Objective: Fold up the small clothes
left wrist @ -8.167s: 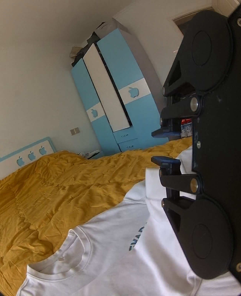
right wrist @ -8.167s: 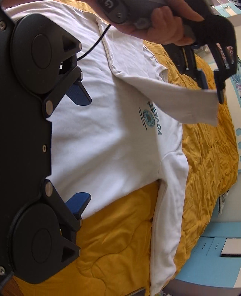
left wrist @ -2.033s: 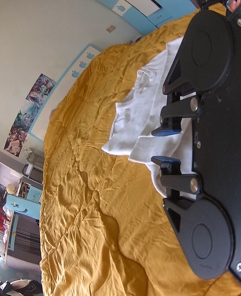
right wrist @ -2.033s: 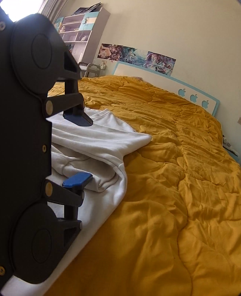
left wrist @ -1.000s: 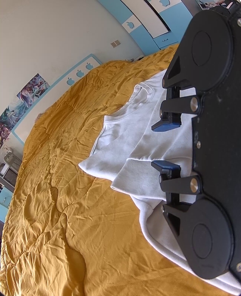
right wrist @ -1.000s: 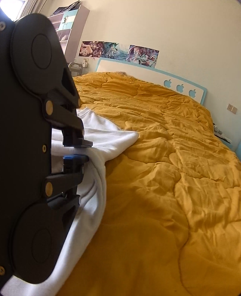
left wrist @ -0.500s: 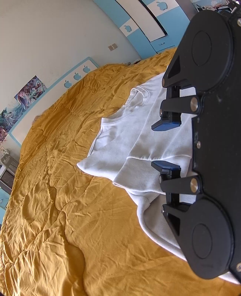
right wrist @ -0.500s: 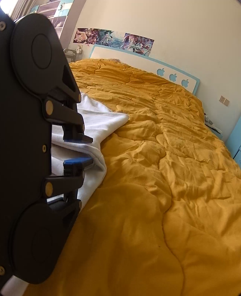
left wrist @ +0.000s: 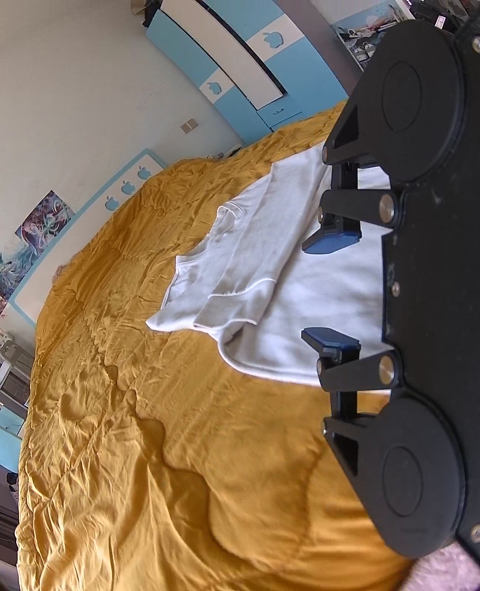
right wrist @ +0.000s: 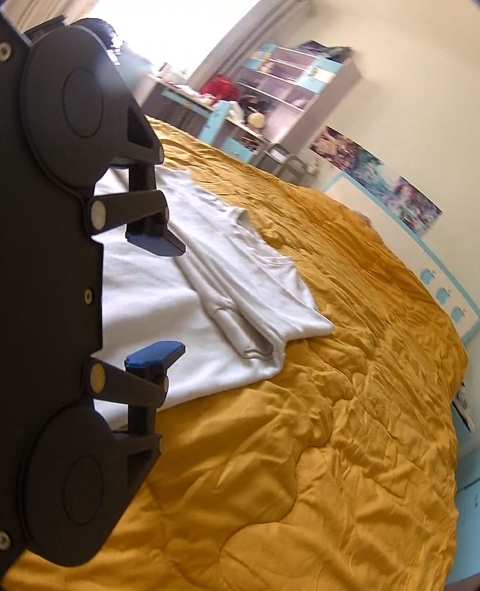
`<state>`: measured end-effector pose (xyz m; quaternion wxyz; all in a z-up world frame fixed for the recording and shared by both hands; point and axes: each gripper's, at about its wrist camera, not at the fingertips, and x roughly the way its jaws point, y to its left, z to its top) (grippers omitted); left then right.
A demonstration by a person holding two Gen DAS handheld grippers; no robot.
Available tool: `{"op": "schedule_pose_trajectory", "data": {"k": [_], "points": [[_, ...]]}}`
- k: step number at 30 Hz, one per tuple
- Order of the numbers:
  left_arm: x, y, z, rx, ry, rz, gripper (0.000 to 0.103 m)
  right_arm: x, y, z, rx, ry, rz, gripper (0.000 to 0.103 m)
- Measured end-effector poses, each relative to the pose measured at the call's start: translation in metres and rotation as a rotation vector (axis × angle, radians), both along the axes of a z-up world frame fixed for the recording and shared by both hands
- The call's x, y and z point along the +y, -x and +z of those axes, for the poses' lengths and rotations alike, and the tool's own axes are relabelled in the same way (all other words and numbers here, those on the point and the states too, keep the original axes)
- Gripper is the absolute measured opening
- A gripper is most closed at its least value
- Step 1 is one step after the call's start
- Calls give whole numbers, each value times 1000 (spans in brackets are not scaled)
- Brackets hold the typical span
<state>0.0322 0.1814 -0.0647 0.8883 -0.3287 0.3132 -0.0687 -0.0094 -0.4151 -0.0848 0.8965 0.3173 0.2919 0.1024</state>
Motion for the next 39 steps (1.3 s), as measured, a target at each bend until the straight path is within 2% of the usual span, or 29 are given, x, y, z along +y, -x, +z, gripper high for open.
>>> {"op": "schedule_pose_trajectory", "data": {"k": [2, 4, 6, 8, 10, 16, 24, 26, 28, 32, 35, 39], "points": [[12, 26, -6, 19, -3, 14, 45, -7, 18, -6, -13, 47, 7, 53], [24, 47, -12, 40, 12, 34, 45, -20, 34, -11, -16, 26, -6, 53], [36, 64, -20, 72, 62, 35, 45, -33, 45, -14, -16, -2, -6, 55], [42, 72, -28, 102, 133, -2, 45, -41, 56, -14, -10, -1, 7, 56], [44, 76, -31, 108, 146, -44, 45, -48, 61, -17, -5, -11, 46, 57], [43, 56, -32, 189, 141, -219, 52, -59, 66, -30, 28, -102, 148, 57], [36, 16, -40, 312, 136, -506, 53, -54, 71, -52, 101, -164, 254, 57], [26, 11, -40, 326, 99, -576, 53, -49, 72, -55, 113, -153, 274, 57], [20, 12, -40, 325, 79, -597, 53, -43, 72, -57, 112, -143, 285, 57], [25, 14, -45, 338, 123, -604, 52, -41, 69, -57, 115, -152, 296, 58], [27, 9, -47, 404, 34, -613, 52, -43, 68, -58, 124, -168, 299, 58], [17, 9, -49, 391, 23, -642, 50, -44, 67, -57, 124, -153, 301, 59]]}}
